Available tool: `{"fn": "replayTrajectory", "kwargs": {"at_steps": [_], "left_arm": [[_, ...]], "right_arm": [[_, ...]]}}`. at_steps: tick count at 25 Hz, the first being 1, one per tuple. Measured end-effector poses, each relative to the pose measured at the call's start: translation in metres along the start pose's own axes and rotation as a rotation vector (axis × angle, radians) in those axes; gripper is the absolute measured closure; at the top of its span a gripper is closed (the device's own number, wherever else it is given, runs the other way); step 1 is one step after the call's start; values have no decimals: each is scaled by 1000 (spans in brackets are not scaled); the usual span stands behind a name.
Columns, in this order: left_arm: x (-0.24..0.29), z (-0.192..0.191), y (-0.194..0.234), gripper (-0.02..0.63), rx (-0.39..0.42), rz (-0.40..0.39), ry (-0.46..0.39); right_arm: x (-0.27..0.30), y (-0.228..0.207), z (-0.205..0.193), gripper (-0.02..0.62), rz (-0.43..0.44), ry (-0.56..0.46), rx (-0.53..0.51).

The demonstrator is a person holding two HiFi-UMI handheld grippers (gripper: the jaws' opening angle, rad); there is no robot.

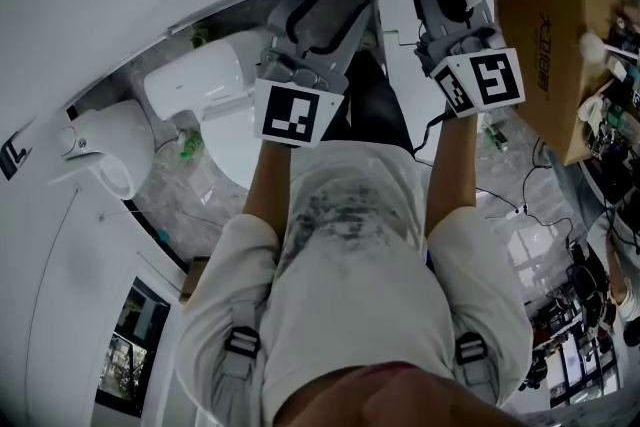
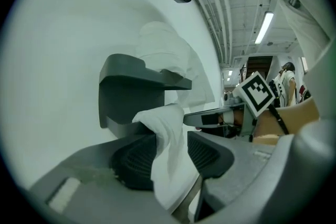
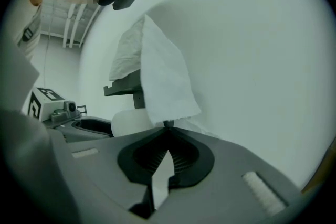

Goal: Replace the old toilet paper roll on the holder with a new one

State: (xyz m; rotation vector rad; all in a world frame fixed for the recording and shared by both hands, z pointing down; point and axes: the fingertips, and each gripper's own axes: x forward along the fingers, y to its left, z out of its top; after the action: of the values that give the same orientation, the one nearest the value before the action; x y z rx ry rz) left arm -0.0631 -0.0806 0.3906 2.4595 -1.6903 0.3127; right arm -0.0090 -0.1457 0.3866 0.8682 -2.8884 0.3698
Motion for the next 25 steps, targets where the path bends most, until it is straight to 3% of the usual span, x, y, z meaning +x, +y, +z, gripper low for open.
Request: {"fn": "replayTrajectory", "kwargs": {"at_steps": [7, 9, 11, 19, 25], "left_arm": [[4, 14, -1, 426, 65, -15, -56], [5, 12, 5, 505, 45, 14, -43], [7, 10, 7, 525, 43, 18, -29], [14, 17, -8, 560, 65, -60, -30], [17, 19, -11, 568, 54, -89, -13]], "right_arm": [[1, -1, 2, 594, 32, 12, 6], [0, -2, 1, 594, 34, 16, 5], [-1, -3, 0, 594, 29, 17, 7], [-13, -15, 3, 594, -79, 8, -42], [-28, -16, 1, 592, -96, 13, -44]]}}
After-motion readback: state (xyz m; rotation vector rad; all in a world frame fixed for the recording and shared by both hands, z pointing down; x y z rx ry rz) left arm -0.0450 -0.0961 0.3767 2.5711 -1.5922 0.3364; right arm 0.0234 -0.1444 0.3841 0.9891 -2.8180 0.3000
